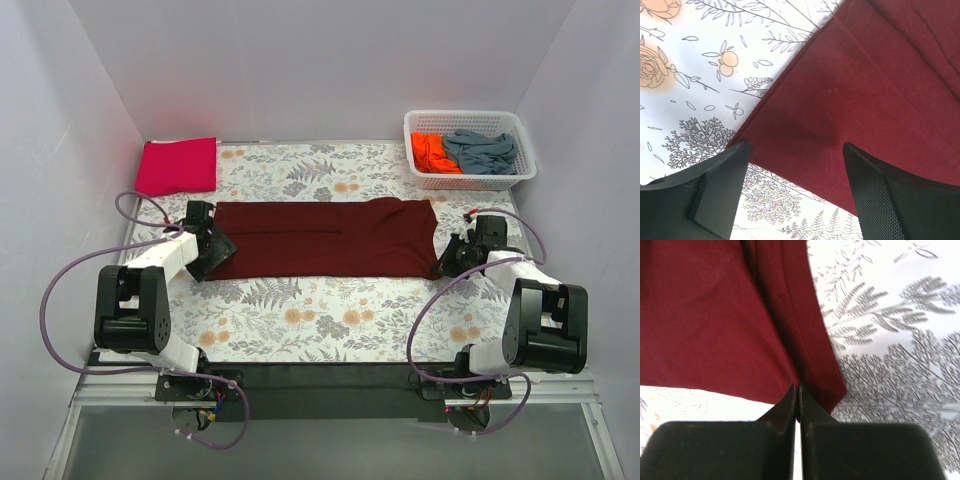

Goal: Fold and stack the t-shirts
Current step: Fold the tshirt

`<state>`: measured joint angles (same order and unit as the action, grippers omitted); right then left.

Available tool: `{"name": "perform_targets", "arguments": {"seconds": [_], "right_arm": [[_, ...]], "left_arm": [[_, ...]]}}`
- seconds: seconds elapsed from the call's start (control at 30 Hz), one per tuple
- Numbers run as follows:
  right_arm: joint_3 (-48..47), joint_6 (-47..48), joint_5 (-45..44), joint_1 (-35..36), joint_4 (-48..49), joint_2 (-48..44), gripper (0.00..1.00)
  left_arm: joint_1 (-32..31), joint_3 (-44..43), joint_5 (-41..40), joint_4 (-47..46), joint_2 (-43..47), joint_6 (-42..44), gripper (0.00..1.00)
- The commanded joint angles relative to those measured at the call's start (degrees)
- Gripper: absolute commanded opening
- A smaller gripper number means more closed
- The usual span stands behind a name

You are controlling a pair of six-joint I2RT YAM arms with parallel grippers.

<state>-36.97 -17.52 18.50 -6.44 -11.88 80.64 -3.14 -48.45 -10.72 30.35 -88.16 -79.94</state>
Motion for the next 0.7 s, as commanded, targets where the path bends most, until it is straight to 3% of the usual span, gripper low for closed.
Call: {"name": "perform_targets", "arguments": {"seconds": [0.0,0.1,0.3,0.57,0.67], "right_arm": [[1.5,0.0,-1.9,-1.4,0.1,-3.5,0.01],[2.6,-0.3,-3.9,-3.0,-0.2,-5.3,0.01],[3.4,-1.7,-6.0,-7.2,-0.3,-5.1,0.01],[5.2,-1.3,-6.2,-7.4,-2.6,-2.8,0.01],[5.0,-0.7,-5.1,-7.4,-3.0,-4.7,0.11]], "left_arm": [[3.0,4.2,1.0,3.8,-0.8,-0.1,0.74],[5.9,5.3,2.1,3.9,-0.6,-0.3,0.73],[6.3,6.3,2.9,4.5,-1.7,-0.6,0.72],[6.3,8.0,4.2,5.5,0.5,-1.2,0.71],[6.3,8.4,4.7,6.0,5.1,-1.8,0.74]]}}
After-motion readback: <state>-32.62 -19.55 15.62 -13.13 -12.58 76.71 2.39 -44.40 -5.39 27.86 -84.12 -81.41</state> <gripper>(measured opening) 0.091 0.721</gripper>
